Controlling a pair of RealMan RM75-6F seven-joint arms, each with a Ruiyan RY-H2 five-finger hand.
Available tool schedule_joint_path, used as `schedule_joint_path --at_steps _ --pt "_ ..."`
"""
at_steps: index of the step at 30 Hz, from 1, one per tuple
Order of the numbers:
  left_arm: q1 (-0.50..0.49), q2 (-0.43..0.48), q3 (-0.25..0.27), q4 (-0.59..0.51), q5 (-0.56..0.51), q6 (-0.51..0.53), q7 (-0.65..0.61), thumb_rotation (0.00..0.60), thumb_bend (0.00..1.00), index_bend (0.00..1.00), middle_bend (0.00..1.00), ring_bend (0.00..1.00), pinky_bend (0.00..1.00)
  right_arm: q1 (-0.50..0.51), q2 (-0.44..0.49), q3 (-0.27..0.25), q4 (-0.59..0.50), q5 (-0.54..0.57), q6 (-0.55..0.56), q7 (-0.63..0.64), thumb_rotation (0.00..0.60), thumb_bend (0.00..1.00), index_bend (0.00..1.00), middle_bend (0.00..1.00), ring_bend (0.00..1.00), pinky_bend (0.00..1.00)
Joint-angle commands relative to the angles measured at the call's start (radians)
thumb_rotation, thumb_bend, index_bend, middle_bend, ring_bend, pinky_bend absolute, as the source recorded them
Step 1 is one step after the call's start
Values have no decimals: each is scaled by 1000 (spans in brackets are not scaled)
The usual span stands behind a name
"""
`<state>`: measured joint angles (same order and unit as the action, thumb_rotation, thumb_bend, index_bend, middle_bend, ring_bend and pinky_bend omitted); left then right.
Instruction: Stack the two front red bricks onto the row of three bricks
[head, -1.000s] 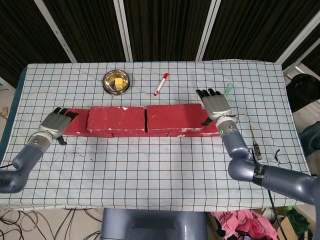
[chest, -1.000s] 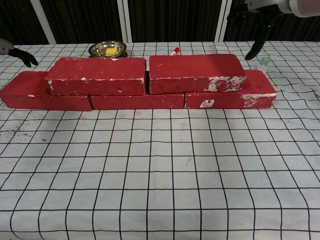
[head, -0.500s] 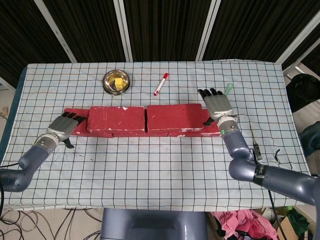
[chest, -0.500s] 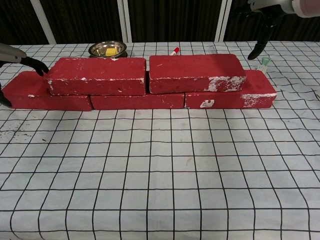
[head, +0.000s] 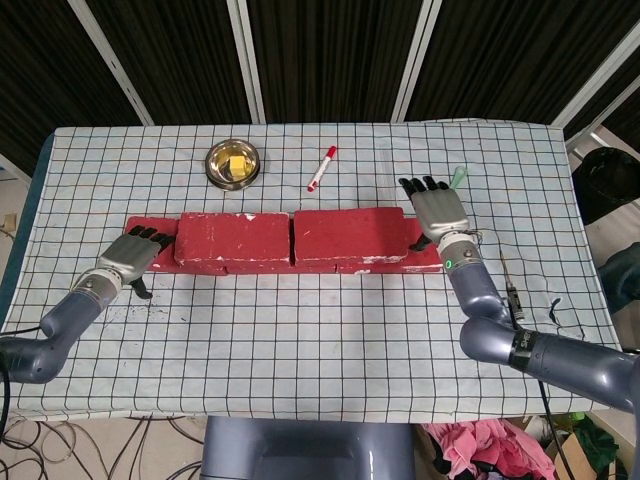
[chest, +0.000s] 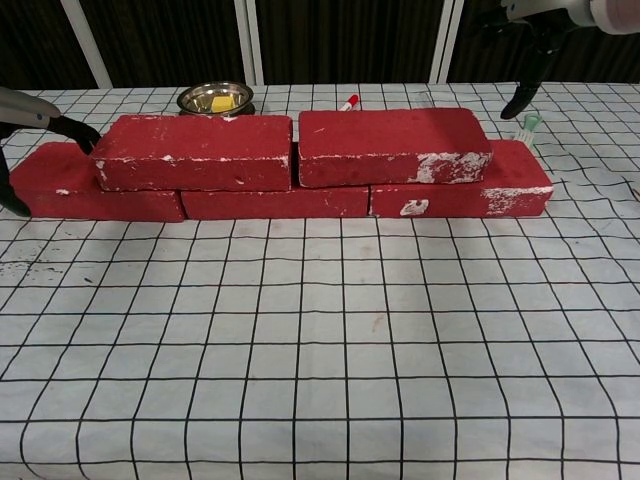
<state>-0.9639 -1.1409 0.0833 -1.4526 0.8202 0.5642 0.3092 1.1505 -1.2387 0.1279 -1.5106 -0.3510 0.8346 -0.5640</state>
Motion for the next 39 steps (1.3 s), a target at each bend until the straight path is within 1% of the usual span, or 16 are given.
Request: schedule_joint_path --at_steps 1,29,36,39 --pt "-1 1 -1 -1 1 -1 -1 600 0 76 98 0 4 -1 0 0 2 1 0 -1 600 0 10 70 29 127" --pt "-14 -5 -1 -15 -7 -8 -6 600 0 66 98 0 6 -21 15 6 6 -6 -12 5 600 0 10 70 29 127" --pt "-21 -1 9 -19 -27 -2 8 600 0 66 98 0 7 -26 17 7 8 -11 -17 9 600 0 10 70 29 127" --pt "-21 16 22 -38 -42 30 37 600 0 66 98 0 7 -29 20 7 6 -14 -17 12 600 0 10 70 29 127"
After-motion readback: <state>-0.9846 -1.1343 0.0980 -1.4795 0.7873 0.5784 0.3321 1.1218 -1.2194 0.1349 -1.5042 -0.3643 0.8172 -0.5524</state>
